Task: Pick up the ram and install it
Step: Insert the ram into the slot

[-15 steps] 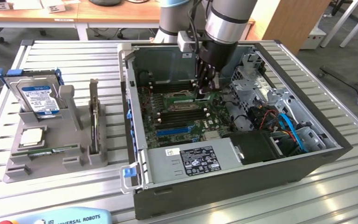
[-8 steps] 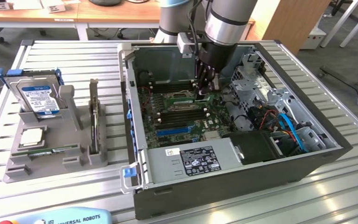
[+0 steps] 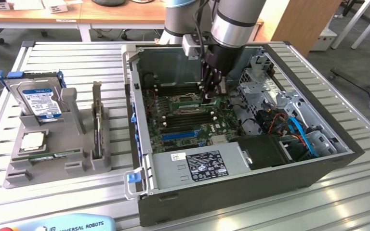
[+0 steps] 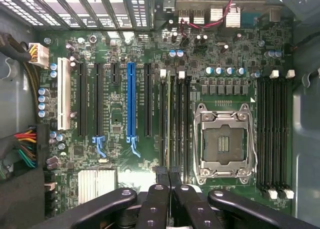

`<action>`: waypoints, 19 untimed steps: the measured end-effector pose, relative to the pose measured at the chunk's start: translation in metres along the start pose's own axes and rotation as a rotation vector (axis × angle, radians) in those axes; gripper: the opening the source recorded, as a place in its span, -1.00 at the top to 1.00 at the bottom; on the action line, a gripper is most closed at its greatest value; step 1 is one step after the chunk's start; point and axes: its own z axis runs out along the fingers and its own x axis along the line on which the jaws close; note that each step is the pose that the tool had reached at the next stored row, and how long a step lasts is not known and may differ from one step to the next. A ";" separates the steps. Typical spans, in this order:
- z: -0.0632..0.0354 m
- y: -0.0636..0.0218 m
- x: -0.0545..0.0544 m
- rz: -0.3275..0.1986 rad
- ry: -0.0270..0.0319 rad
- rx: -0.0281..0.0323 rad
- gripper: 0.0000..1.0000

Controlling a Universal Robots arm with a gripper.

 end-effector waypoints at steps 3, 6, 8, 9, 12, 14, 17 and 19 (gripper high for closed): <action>0.0000 0.0008 0.000 -0.002 0.0002 0.0001 0.77; 0.0001 0.0016 0.001 -0.004 0.0004 0.0003 0.77; 0.0002 0.0019 0.001 -0.006 0.0004 0.0002 0.77; 0.0005 0.0020 0.001 -0.007 0.0005 0.0002 0.77; 0.0022 0.0019 0.001 -0.010 0.0007 0.0002 0.77; 0.0037 0.0019 0.001 -0.012 0.0008 0.0001 0.77; 0.0068 0.0016 0.001 -0.015 0.0008 0.0002 0.77; 0.0091 0.0015 0.002 -0.016 0.0011 0.0001 0.77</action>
